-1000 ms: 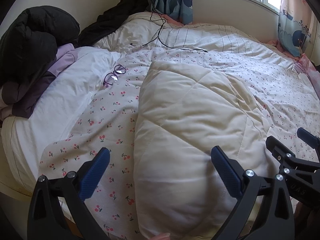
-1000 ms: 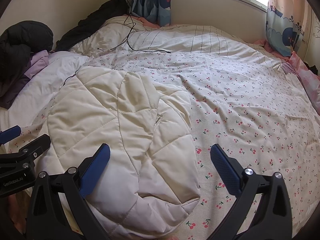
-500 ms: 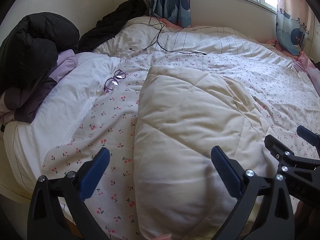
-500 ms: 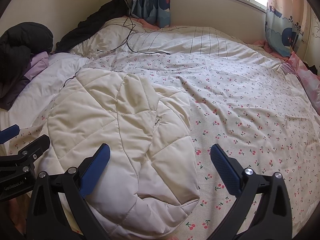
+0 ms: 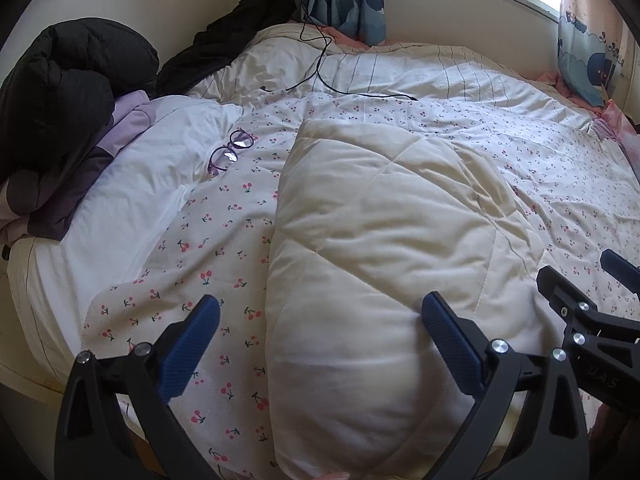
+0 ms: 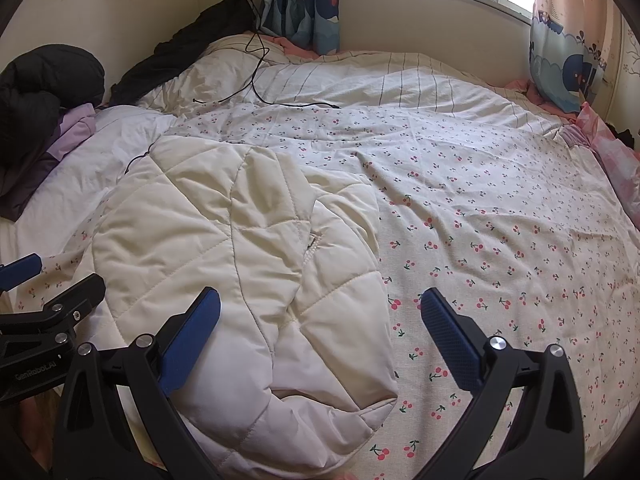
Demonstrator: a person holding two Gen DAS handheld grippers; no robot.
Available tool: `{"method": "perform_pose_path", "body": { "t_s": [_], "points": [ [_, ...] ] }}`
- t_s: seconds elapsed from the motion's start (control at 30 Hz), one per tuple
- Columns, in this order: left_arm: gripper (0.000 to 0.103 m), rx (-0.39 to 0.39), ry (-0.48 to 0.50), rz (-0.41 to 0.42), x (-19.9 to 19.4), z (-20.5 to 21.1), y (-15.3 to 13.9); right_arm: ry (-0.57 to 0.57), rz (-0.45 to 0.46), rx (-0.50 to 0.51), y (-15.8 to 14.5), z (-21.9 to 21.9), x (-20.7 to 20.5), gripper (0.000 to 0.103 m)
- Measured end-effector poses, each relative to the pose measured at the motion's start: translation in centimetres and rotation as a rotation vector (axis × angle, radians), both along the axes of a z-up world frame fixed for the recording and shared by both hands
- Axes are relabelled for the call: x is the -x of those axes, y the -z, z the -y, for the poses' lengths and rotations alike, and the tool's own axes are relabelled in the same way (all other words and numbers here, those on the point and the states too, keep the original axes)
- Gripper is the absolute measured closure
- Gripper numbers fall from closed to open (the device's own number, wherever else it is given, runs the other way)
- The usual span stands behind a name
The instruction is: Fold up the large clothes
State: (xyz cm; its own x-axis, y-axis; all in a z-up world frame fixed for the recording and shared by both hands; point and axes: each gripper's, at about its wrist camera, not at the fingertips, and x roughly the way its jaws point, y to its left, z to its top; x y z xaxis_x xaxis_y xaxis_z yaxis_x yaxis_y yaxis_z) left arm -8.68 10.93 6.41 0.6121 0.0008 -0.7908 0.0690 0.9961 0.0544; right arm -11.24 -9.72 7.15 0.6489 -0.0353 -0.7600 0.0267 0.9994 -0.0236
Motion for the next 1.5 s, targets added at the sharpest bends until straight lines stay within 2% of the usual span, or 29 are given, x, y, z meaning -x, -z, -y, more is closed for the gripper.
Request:
{"method": "perform_pose_path", "body": {
  "t_s": [0.37, 0.63, 0.9, 1.0, 1.07, 1.13, 1.3, 1.5],
  "points": [
    [0.006, 0.01, 0.009, -0.007, -0.1, -0.1, 0.0, 0.0, 0.0, 0.001, 0.0, 0.0, 0.0, 0.006],
    [0.006, 0.077, 0.014, -0.055, -0.5, -0.5, 0.3, -0.001, 0.0, 0.0, 0.1, 0.0, 0.0, 0.006],
    [0.006, 0.064, 0.01, -0.067, -0.5, -0.2, 0.2, 0.001, 0.005, 0.001, 0.0, 0.1, 0.0, 0.006],
    [0.006, 0.113, 0.012, -0.085, -0.7, -0.6, 0.2, 0.005, 0.004, 0.0, 0.1, 0.3, 0.0, 0.006],
    [0.006, 0.211, 0.026, -0.108, -0.8, -1.3, 0.5, 0.005, 0.004, -0.001, 0.3, 0.5, 0.0, 0.006],
    [0.006, 0.249, 0.017, -0.078, -0.5, -1.7, 0.3, 0.006, 0.005, -0.001, 0.3, 0.5, 0.0, 0.006],
    [0.007, 0.187, 0.023, -0.007, 0.0, -1.4, -0.6, 0.005, 0.01, -0.002, 0.3, 0.7, 0.0, 0.006],
    [0.007, 0.101, 0.014, -0.024, -0.4, -0.8, -0.4, 0.01, 0.016, -0.002, 0.3, 1.0, 0.0, 0.006]
  ]
}}
